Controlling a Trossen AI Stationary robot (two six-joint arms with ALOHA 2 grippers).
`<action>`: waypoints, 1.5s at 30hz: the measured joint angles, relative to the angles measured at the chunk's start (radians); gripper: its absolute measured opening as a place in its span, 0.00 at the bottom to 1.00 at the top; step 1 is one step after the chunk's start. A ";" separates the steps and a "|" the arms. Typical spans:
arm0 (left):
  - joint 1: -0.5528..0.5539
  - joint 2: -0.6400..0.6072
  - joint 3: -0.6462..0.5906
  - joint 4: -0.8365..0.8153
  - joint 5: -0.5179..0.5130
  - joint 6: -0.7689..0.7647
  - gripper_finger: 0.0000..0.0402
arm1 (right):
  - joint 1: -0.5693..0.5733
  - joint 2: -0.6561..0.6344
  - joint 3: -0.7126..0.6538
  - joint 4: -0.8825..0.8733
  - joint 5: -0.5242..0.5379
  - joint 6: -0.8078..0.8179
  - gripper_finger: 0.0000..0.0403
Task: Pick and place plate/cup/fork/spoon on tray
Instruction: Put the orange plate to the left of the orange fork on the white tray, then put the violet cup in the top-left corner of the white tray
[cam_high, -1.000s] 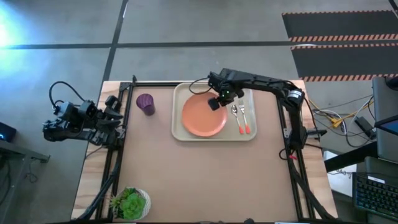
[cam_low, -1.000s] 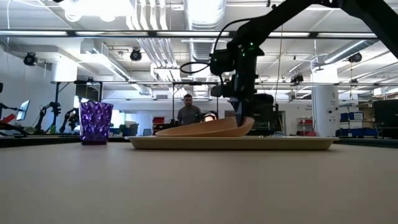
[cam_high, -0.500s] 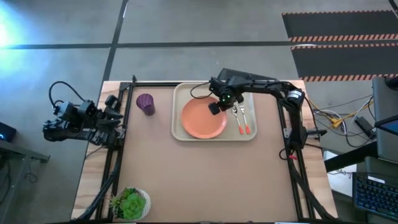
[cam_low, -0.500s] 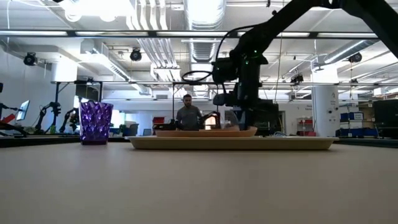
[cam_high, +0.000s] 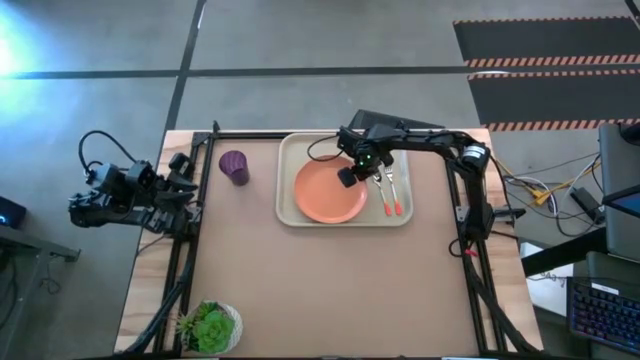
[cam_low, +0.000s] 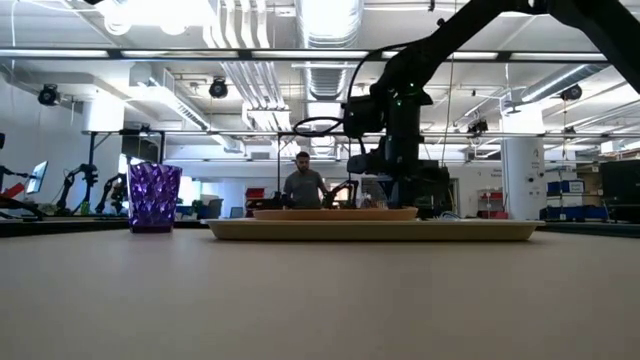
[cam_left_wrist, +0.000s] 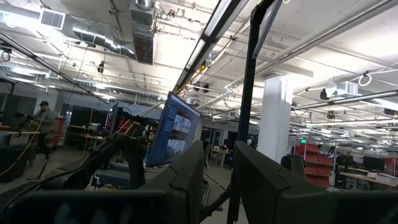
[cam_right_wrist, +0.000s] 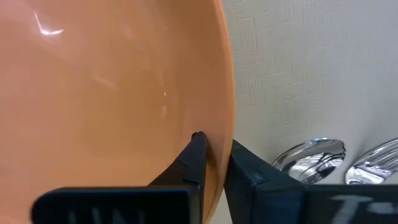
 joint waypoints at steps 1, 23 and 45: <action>0.000 0.000 0.000 -0.001 -0.005 0.000 0.18 | 0.000 -0.002 0.002 -0.001 0.002 -0.002 0.10; 0.000 0.043 0.095 -0.561 -0.640 0.042 0.18 | 0.068 -0.209 0.076 -0.091 0.005 0.075 0.25; 0.052 0.921 0.532 -1.201 -0.666 -0.110 0.48 | 0.303 -0.409 0.570 -0.047 0.014 -0.127 0.25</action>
